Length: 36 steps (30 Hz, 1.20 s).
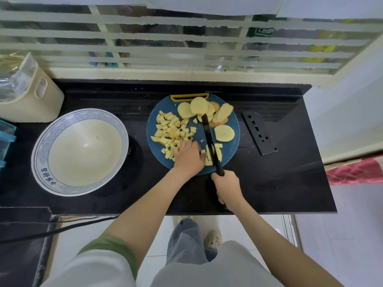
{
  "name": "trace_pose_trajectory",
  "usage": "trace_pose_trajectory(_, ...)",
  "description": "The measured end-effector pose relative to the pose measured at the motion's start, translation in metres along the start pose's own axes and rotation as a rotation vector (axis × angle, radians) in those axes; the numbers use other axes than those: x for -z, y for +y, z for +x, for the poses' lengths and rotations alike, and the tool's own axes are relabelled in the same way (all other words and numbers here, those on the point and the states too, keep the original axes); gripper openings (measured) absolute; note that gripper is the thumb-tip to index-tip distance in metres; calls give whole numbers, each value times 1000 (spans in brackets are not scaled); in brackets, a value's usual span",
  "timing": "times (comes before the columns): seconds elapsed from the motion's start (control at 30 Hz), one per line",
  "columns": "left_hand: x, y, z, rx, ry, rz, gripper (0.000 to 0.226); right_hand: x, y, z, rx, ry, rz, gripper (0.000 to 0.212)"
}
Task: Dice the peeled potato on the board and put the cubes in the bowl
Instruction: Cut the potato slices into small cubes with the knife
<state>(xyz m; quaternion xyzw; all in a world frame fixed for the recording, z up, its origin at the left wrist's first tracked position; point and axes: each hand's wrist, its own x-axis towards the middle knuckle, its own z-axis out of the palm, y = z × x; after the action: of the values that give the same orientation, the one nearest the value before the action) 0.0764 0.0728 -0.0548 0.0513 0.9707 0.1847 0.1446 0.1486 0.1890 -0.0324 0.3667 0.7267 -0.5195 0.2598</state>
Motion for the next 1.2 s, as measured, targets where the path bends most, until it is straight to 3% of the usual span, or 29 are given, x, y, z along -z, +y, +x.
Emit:
trace_pose_trajectory(0.17, 7, 15, 5, 53, -92, 274, 56, 11, -3, -3, 60, 39, 22, 20)
trace_pose_trajectory(0.43, 7, 20, 7, 51, -147, 258, 31, 19, 0, 4, 71, 96, 56, 21)
trace_pose_trajectory(0.67, 7, 15, 9, 11, -205, 234, 52, 19, -1, 10, 106, 123, 41, 23)
trace_pose_trajectory(0.83, 9, 18, 12, 1, -248, 273, 42, 19, -3, 12, 126, 131, 57, 27)
trace_pose_trajectory(1.03, 6, 22, 9, -34, -136, 513, 36, 18, -7, 13, 157, 122, 46, 26)
trace_pose_trajectory(1.2, 0, 15, 10, -120, -90, 609, 56, 15, -9, 15, 163, 127, 25, 26)
